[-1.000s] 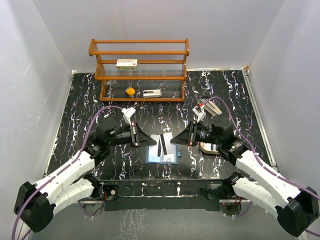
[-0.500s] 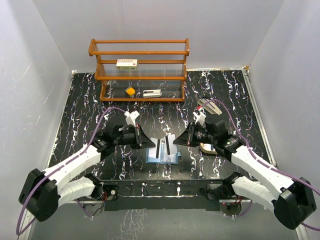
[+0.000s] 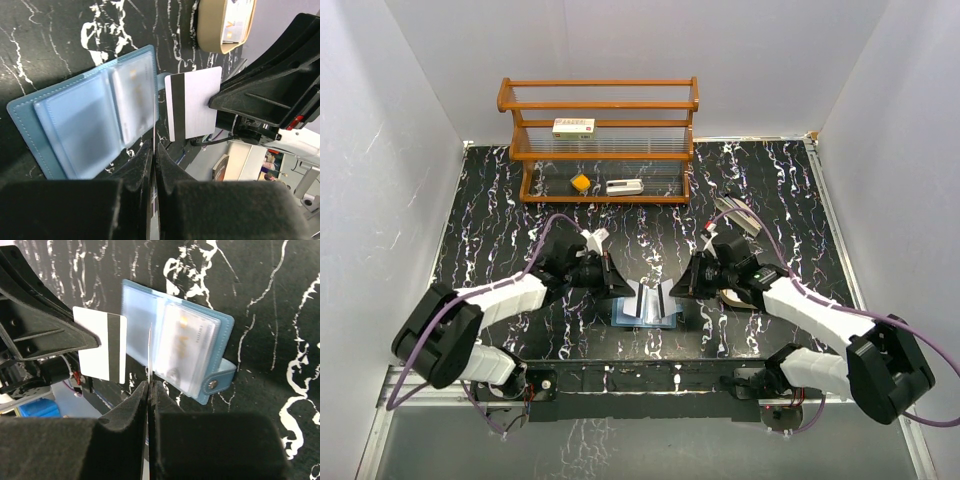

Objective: Put the credit cards into the card holder
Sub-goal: Insert the credit card into the card holder.

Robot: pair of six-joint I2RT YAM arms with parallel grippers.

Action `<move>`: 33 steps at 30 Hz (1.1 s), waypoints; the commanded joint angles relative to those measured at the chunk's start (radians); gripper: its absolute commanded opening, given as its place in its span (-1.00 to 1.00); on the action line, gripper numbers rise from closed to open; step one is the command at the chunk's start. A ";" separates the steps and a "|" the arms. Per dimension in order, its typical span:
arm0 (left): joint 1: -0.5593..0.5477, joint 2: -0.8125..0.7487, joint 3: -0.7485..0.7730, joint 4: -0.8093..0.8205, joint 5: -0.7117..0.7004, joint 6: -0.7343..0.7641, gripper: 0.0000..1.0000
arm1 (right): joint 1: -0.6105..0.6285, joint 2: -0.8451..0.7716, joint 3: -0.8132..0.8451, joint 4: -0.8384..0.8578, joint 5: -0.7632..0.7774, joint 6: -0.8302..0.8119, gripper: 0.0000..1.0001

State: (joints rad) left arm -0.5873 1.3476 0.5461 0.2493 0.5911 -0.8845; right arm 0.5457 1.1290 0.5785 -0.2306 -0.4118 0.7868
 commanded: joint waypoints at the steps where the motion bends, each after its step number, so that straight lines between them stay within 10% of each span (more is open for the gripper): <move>1: 0.008 0.060 -0.012 0.078 0.034 0.019 -1.00 | -0.003 0.029 -0.010 0.065 0.044 -0.028 -1.00; 33: 0.010 0.274 -0.041 0.246 0.076 0.030 -1.00 | -0.005 0.081 -0.075 0.052 0.122 -0.073 -1.00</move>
State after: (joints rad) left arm -0.5835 1.6054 0.5209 0.4591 0.6449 -0.8707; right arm 0.5457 1.2312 0.5076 -0.1848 -0.3317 0.7376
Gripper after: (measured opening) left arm 0.010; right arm 0.009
